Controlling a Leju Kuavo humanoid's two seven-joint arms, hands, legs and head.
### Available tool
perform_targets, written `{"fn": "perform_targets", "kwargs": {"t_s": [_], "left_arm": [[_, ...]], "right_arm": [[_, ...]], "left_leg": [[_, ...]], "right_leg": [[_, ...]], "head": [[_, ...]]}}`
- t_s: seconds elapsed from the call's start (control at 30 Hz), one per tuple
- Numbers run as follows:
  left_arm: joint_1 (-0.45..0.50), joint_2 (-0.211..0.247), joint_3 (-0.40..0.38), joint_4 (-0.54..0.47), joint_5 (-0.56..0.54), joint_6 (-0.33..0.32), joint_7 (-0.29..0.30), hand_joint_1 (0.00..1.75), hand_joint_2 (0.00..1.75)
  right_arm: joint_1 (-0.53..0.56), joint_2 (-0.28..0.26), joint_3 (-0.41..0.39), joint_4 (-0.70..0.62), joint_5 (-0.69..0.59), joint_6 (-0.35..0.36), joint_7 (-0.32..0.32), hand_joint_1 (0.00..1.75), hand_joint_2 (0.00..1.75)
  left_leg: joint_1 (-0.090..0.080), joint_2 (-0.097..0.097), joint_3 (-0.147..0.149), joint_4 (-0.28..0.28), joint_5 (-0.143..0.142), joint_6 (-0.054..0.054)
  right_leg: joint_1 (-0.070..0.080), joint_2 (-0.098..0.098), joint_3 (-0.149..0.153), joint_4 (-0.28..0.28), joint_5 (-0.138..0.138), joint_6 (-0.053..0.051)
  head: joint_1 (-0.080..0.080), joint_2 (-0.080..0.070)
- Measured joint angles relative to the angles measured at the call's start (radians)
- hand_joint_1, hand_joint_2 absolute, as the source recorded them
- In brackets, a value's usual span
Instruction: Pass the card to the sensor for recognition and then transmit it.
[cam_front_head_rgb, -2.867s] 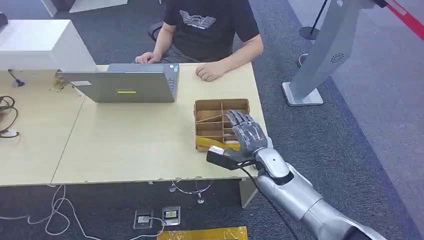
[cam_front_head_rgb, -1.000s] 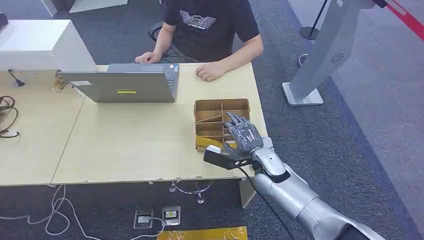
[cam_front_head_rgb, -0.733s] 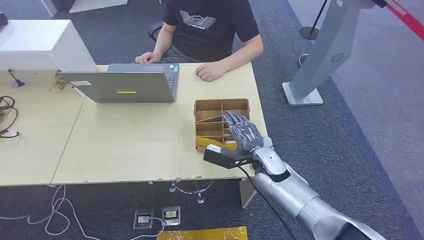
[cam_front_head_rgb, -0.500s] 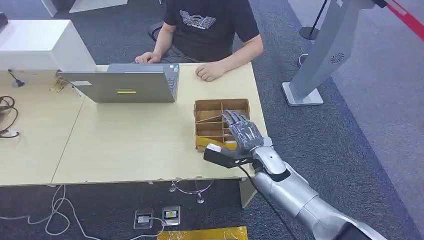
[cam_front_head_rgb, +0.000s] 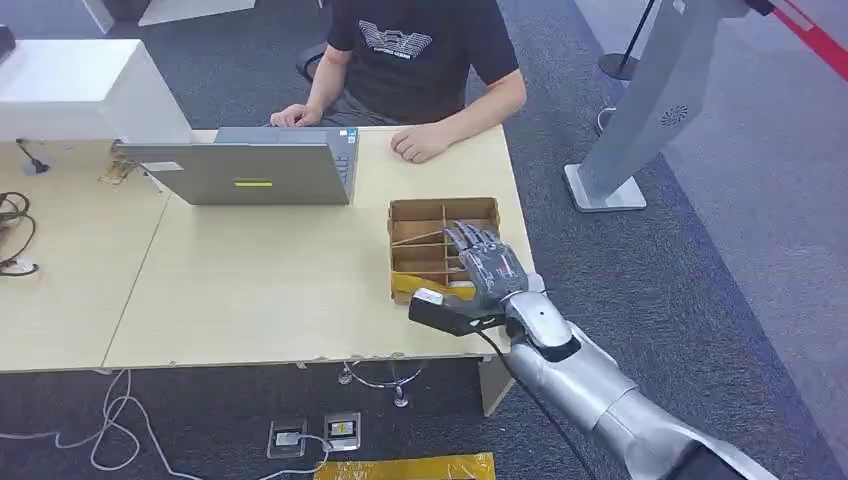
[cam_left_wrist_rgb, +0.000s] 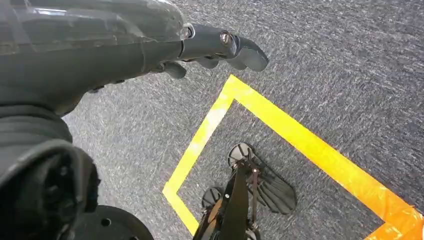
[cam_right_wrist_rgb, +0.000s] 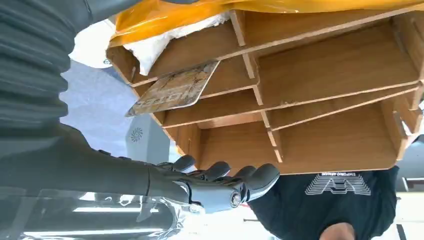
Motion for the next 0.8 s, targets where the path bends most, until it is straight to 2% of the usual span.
{"fn": "perform_targets", "kwargs": {"t_s": [0.43, 0.47, 0.5, 0.8], "left_arm": [[0.0, 0.0, -0.002, 0.0, 0.0, 0.0, 0.0, 0.0, 0.0], [0.0, 0.0, -0.003, 0.0, 0.0, 0.0, 0.0, 0.0, 0.0], [0.0, 0.0, -0.003, 0.0, 0.001, 0.0, 0.0, 0.0, 0.0], [0.0, 0.0, -0.005, 0.0, 0.004, 0.001, 0.0, 0.0, 0.0]], "right_arm": [[-0.004, 0.0, 0.0, 0.029, 0.009, 0.002, 0.004, 0.0, 1.75], [-0.004, 0.0, 0.0, 0.031, 0.01, 0.002, 0.006, 0.77, 1.75], [-0.004, 0.0, 0.0, 0.033, 0.012, 0.002, 0.008, 1.75, 1.75], [-0.006, 0.0, 0.0, 0.034, 0.011, -0.006, 0.009, 1.75, 1.75]], "left_leg": [[0.0, 0.0, 0.0, 0.0, 0.0, 0.0], [0.0, 0.0, 0.0, 0.0, 0.0, 0.0], [0.0, 0.0, 0.0, 0.0, 0.0, 0.0], [0.0, 0.0, 0.0, 0.0, 0.0, 0.0]], "right_leg": [[0.0, 0.0, 0.0, 0.0, 0.0, 0.0], [0.0, 0.0, 0.0, 0.0, 0.0, 0.0], [0.0, 0.0, 0.0, 0.0, 0.0, 0.0], [0.0, 0.0, 0.0, 0.0, 0.0, 0.0]], "head": [[0.0, 0.0], [0.0, 0.0], [0.0, 0.0], [0.0, 0.0]]}}
